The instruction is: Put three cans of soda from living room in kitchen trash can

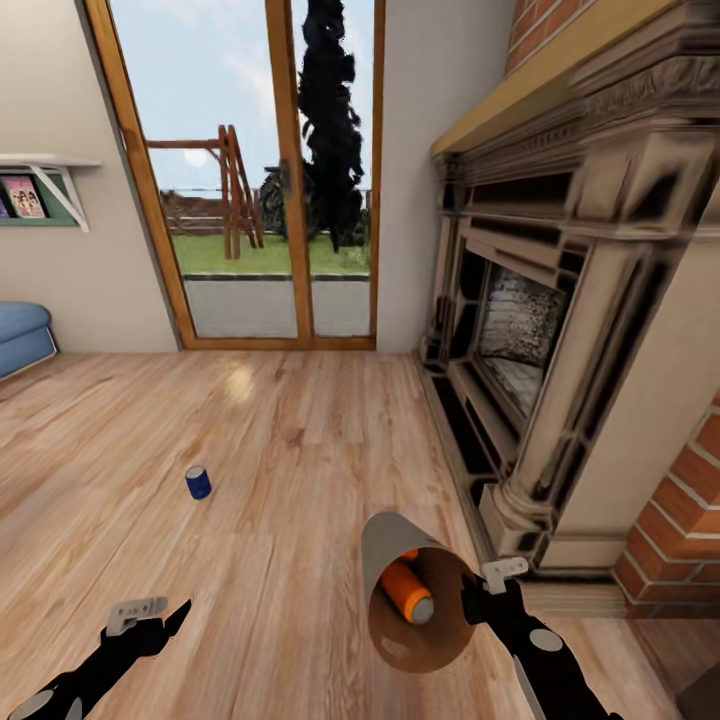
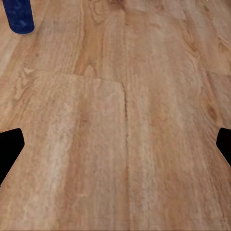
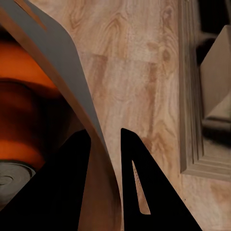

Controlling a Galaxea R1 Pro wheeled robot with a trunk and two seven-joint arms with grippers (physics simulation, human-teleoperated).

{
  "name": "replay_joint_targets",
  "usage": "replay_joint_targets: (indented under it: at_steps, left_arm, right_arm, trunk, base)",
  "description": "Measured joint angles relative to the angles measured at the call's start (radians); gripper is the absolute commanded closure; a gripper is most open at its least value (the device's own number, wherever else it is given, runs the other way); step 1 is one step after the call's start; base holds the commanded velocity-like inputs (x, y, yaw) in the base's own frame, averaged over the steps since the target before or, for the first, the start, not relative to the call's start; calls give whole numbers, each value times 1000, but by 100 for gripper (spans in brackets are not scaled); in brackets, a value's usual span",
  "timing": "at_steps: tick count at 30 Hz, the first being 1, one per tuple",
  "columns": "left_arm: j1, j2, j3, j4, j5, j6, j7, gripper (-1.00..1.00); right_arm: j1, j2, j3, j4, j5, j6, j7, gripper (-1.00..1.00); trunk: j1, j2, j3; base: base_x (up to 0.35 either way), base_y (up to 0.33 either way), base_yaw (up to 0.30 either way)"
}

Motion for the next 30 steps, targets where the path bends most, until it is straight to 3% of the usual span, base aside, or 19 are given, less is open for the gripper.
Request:
replay_joint_targets:
  at_steps: [8, 30]
  left_arm:
    - [0, 0, 0, 0, -1, 0, 0, -100]
    - [-1, 0, 0, 15, 0, 0, 0, -100]
  right_arm:
    - [0, 1, 4, 1, 0, -1, 3, 100]
    - [0, 1, 7, 12, 0, -31, 3, 100]
  trunk:
    - [0, 0, 0]
    - [0, 0, 0]
  base:
    - [324, 0, 41]
    - [324, 0, 202]
